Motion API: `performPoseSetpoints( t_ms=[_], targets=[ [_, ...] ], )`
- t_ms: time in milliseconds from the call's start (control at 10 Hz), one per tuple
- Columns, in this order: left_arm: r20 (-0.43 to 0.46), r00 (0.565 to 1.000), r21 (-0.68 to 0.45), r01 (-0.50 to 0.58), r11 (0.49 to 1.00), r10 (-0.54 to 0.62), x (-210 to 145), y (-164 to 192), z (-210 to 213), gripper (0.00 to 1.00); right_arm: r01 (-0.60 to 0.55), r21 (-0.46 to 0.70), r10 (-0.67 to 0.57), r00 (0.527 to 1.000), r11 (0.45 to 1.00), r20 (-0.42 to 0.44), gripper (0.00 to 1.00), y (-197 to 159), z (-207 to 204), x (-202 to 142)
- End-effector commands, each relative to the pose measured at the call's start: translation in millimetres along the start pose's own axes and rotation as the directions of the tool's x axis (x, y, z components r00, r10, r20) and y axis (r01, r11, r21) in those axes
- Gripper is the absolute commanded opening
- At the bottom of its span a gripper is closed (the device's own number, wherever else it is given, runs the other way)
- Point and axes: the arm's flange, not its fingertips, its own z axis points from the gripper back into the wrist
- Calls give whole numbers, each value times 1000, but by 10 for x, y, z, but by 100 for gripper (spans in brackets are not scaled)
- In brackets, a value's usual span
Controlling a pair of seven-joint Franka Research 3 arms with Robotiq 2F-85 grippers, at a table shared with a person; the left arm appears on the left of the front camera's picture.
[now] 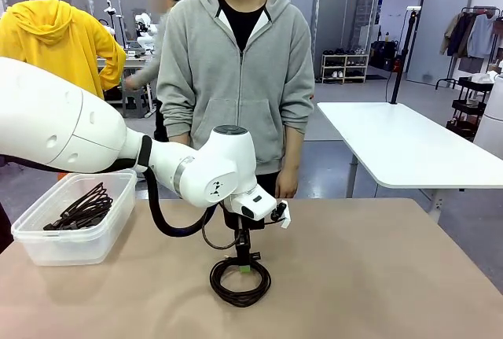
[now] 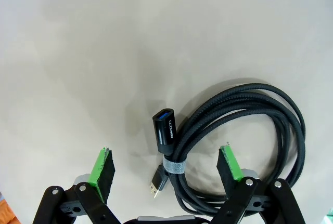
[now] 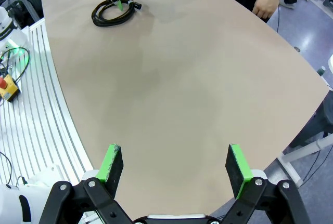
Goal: Organize and store the cables.
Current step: Place the USB Extension Cable into the Organizing box.
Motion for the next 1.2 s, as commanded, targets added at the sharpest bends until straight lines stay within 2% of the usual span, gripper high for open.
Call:
performPoseSetpoints(
  t_ms=[0,200,400,500,800,900,1100],
  targets=[
    [12,1000,-48,13,999,-13,-3,77,-3,91,-4,4,4,1000,1000,8,100,8,17,4],
    [-12,1000,-49,4,999,-4,-1,96,-36,60,-4,4,4,1000,1000,8,100,8,17,4],
    [-16,1000,-48,4,999,-5,6,94,-18,12,-4,4,4,1000,1000,8,100,8,17,4],
    [-18,1000,-45,7,999,-8,10,79,7,0,-4,4,4,1000,1000,8,100,8,17,4],
    [-40,999,-44,17,999,-19,51,42,114,0,-4,4,4,1000,1000,8,100,8,17,4],
    [-44,999,-23,12,1000,-13,37,17,263,0,-4,4,4,1000,1000,8,100,8,17,4],
    [-79,997,-59,2,998,-6,-15,-21,727,0,-4,4,4,1000,1000,8,100,8,17,4]
  ],
)
